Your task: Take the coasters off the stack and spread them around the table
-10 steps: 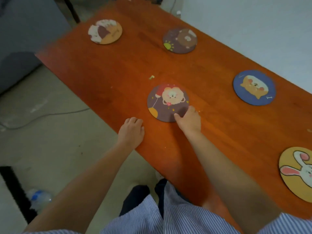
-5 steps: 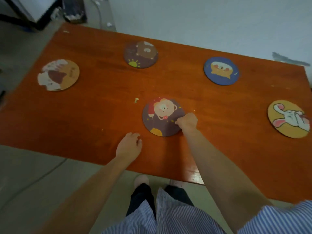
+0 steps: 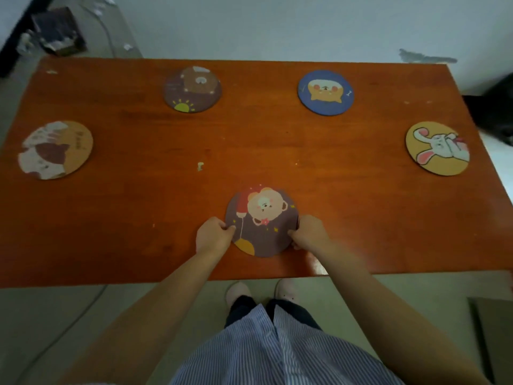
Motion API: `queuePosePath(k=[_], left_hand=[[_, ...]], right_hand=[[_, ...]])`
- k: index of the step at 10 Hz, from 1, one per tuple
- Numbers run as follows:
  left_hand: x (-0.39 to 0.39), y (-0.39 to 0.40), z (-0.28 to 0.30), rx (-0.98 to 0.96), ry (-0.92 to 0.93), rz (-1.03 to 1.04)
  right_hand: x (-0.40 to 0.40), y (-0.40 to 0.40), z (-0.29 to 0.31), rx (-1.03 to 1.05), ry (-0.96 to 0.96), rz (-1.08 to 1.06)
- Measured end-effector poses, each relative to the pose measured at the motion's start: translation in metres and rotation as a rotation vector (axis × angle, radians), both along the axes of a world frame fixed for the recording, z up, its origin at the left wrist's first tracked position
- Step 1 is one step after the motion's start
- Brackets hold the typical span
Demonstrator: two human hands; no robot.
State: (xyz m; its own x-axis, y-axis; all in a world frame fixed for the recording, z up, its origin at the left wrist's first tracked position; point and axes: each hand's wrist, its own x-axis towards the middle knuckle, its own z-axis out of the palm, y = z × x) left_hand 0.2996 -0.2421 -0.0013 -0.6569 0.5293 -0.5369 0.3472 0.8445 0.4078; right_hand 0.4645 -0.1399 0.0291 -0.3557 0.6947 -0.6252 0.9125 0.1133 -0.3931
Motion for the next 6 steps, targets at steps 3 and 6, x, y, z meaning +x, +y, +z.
queuePosePath(k=[3, 6], left_hand=[[-0.004, -0.019, -0.004, 0.020, 0.028, -0.017], [-0.023, -0.038, -0.009, -0.018, 0.388, -0.306]], right_hand=[[-0.004, -0.016, -0.005, 0.095, -0.120, 0.117], [0.005, 0.012, 0.022, 0.207, -0.139, 0.160]])
